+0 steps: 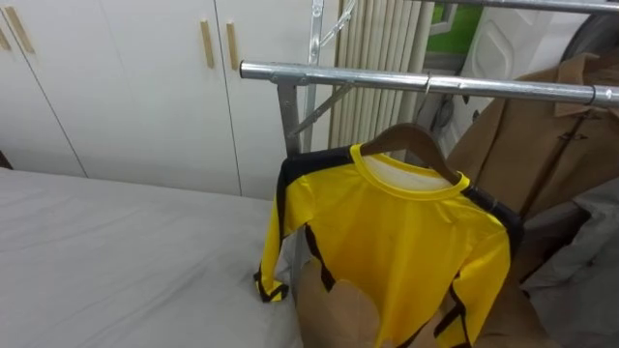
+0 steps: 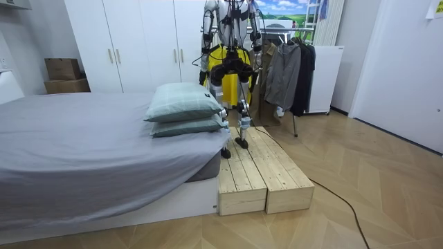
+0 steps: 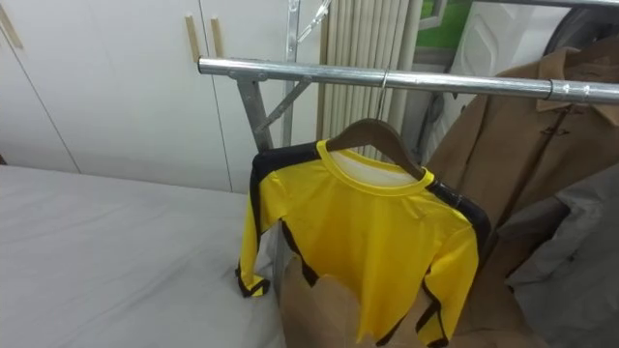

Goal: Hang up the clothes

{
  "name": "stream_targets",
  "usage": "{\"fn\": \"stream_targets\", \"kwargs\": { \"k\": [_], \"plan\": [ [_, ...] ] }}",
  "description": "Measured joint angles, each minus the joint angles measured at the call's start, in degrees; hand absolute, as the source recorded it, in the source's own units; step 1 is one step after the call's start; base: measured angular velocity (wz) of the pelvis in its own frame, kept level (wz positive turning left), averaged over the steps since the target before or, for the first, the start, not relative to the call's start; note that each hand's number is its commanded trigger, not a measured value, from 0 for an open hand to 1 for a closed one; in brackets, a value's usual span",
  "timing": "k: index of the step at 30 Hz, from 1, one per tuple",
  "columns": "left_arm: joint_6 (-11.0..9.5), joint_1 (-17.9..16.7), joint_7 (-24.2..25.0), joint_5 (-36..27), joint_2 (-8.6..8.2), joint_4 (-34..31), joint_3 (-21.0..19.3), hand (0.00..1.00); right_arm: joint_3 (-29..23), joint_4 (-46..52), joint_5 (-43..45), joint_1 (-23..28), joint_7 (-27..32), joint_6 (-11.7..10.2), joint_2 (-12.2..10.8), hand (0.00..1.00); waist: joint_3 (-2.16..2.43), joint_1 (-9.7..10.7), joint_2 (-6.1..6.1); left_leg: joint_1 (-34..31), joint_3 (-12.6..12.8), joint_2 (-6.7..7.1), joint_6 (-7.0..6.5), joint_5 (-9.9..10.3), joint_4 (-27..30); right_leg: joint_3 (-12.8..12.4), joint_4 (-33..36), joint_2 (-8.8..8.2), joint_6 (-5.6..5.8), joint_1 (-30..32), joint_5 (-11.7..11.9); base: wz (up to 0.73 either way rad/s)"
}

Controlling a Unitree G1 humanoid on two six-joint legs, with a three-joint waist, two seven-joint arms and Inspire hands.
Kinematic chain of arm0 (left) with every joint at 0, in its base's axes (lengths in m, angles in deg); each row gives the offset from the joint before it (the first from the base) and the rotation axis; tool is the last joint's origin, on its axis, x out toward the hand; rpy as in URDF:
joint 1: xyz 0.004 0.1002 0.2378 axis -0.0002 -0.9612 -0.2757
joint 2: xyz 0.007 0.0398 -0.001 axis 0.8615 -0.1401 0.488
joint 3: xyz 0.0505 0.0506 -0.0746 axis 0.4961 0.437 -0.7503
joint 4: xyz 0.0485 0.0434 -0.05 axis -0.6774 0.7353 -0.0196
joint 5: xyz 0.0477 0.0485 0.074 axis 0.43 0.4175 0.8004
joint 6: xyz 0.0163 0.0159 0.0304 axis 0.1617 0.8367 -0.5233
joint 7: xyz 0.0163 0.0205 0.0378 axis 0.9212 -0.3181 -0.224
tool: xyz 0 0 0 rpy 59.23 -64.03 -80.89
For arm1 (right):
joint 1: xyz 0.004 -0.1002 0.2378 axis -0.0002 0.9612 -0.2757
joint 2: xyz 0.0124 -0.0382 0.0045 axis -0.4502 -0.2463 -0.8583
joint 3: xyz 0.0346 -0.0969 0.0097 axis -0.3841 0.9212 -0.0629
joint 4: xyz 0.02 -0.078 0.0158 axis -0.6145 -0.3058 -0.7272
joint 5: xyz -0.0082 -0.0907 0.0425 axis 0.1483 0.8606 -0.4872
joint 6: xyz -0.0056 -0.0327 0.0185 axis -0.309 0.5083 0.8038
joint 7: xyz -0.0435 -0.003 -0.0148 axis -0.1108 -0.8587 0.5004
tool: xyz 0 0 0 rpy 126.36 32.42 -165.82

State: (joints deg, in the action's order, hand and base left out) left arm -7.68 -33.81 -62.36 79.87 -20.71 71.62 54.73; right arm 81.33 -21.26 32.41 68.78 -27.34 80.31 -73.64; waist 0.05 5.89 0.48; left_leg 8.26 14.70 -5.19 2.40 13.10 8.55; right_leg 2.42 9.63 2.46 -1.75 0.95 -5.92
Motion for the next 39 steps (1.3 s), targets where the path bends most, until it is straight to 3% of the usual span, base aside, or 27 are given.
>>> {"fn": "stream_targets", "kwargs": {
  "k": [17, 22, 31, 35, 39],
  "plan": [
    [0.0, 0.1, 0.2, -2.5, 0.05, -0.1, 0.4, 0.00, 1.7, 0.0, 0.8, -1.0, 0.2, 0.1, 0.0, 0.00, -0.26, 0.0, 0.56, 0.1, 0.2, 0.00, 0.00, 0.0, 0.0, 0.1, 0.0, 0.00, 0.02, -0.1, -0.1, 0.00],
    [0.0, 0.3, 0.4, -2.8, 0.05, -0.3, 0.2, 0.00, 1.6, 0.1, 2.2, -1.5, 0.3, 0.1, 0.0, 0.00, -0.14, -0.2, 0.39, 0.1, 0.2, 0.00, 0.00, 0.0, 0.0, 0.1, 0.0, -0.02, 0.03, 0.0, -0.1, 0.00],
    [0.1, 0.7, 0.5, -2.9, 0.03, -7.3, -0.4, 0.00, 1.6, 4.6, 10.4, -4.7, 1.1, -0.1, 0.0, 0.00, -0.17, -2.0, 0.65, -1.7, -0.9, 0.00, 0.00, 0.0, 0.9, 0.9, 0.3, -0.29, -0.04, 1.0, 0.0, 0.05],
    [-0.1, 1.2, 0.3, -3.1, 0.07, -9.9, -0.4, 0.00, 2.4, 8.5, 12.0, -6.6, 2.2, -2.2, 0.0, 0.00, -0.25, -3.3, 0.80, -1.5, -1.0, -0.25, -0.01, 0.0, 1.0, 1.1, 0.1, -0.08, -0.25, 0.6, 0.0, 0.03],
    [-0.1, 1.1, 0.2, -3.4, 0.09, -11.1, -0.3, 0.00, 4.7, 13.6, 11.6, -6.3, 2.6, -2.5, 0.0, 0.00, -0.64, -4.2, 1.30, -1.7, -1.3, -0.36, -0.01, 0.0, 1.1, 1.6, 0.2, -0.11, -0.39, 0.3, -0.1, 0.05]
  ]
}}
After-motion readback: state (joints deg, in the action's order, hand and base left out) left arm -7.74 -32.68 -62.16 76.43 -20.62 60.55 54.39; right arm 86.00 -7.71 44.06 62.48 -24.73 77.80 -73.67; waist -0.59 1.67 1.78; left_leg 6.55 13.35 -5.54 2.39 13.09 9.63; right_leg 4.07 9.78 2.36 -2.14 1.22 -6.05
